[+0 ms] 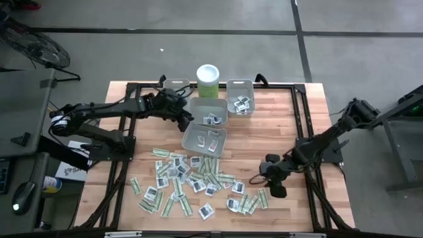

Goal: Pick & Place First Aid Supplies
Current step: Put the bandage pack into the left bin

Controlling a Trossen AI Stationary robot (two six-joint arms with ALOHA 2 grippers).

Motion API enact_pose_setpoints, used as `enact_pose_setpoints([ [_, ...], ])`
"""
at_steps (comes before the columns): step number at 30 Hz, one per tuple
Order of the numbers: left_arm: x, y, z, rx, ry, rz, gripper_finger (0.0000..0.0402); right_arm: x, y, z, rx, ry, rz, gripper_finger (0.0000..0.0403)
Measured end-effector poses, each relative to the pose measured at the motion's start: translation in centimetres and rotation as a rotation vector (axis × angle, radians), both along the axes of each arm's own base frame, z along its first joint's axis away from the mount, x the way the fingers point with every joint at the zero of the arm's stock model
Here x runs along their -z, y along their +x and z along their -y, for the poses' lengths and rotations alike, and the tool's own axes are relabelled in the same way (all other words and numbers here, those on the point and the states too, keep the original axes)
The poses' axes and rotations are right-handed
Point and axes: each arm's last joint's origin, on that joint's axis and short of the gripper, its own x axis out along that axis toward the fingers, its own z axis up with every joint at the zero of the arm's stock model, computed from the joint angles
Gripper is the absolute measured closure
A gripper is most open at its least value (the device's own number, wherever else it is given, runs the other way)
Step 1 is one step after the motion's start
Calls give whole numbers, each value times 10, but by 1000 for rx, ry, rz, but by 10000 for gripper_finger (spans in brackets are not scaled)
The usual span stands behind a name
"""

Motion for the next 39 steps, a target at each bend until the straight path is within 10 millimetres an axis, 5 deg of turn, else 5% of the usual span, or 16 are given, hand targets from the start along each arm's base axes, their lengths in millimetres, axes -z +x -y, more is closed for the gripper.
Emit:
enact_pose_setpoints([
  [14,0,3,8,-5,-5,-1,289,35,3,-23,-55,-113,-37,224],
  [29,0,3,8,-21,7,-5,290,38,5,-26,-90,-278,94,242],
  [39,0,3,8,-21,7,-5,290,38,-4,-37,-169,-238,73,240],
])
